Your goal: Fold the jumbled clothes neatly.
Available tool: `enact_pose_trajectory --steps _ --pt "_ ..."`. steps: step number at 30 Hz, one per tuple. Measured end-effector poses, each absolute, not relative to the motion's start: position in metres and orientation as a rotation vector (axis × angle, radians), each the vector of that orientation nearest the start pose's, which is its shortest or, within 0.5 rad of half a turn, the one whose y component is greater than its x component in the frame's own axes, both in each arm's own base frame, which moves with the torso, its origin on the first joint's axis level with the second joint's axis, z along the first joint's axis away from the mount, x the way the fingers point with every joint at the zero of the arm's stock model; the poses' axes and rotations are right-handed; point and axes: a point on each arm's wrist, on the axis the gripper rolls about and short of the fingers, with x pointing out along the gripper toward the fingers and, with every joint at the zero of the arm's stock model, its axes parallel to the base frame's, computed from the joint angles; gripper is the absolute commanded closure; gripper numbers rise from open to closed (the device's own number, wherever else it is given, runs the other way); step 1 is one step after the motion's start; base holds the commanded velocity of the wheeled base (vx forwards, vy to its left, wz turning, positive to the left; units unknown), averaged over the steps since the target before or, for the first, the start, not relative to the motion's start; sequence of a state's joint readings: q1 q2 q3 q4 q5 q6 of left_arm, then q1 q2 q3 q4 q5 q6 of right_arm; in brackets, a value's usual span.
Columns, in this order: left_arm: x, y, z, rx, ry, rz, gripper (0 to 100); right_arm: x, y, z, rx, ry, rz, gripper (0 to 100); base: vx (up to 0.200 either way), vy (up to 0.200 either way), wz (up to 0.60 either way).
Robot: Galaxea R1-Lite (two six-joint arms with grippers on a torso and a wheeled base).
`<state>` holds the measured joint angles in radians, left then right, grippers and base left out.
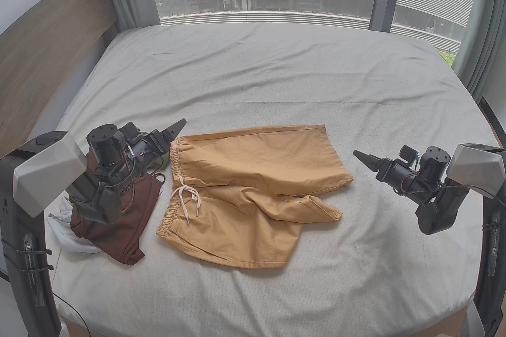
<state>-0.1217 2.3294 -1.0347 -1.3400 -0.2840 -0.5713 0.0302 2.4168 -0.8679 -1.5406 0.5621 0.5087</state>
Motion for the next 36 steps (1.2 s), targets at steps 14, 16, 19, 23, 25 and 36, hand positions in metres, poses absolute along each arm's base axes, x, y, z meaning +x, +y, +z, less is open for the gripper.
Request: enact_pose_trajectory --steps 14,16,19,23,25,36 --pt "0.362 -0.059 0.078 -0.547 0.137 -0.559 0 0.367 0.043 0.012 0.538 0.306 0.583 0 0.000 0.000 0.00" --pt "0.353 -0.059 0.074 -0.545 0.168 -0.606 0 0.363 0.045 0.006 0.554 0.338 0.580 0 0.000 0.000 0.00" --pt "0.344 -0.059 0.071 -0.541 0.192 -0.629 0 0.356 0.049 -0.004 0.569 0.389 0.578 0 0.000 0.000 0.00" --pt "0.340 -0.058 0.069 -0.542 0.204 -0.626 0 0.349 0.056 -0.013 0.567 0.436 0.587 0 0.000 0.000 0.00" --pt "0.339 -0.058 0.069 -0.542 0.208 -0.625 0 0.347 0.058 -0.016 0.552 0.442 0.591 0 0.000 0.000 0.00" --pt "0.338 -0.057 0.068 -0.544 0.211 -0.621 0 0.343 0.057 -0.039 0.204 0.389 0.673 0 0.000 0.000 0.00"
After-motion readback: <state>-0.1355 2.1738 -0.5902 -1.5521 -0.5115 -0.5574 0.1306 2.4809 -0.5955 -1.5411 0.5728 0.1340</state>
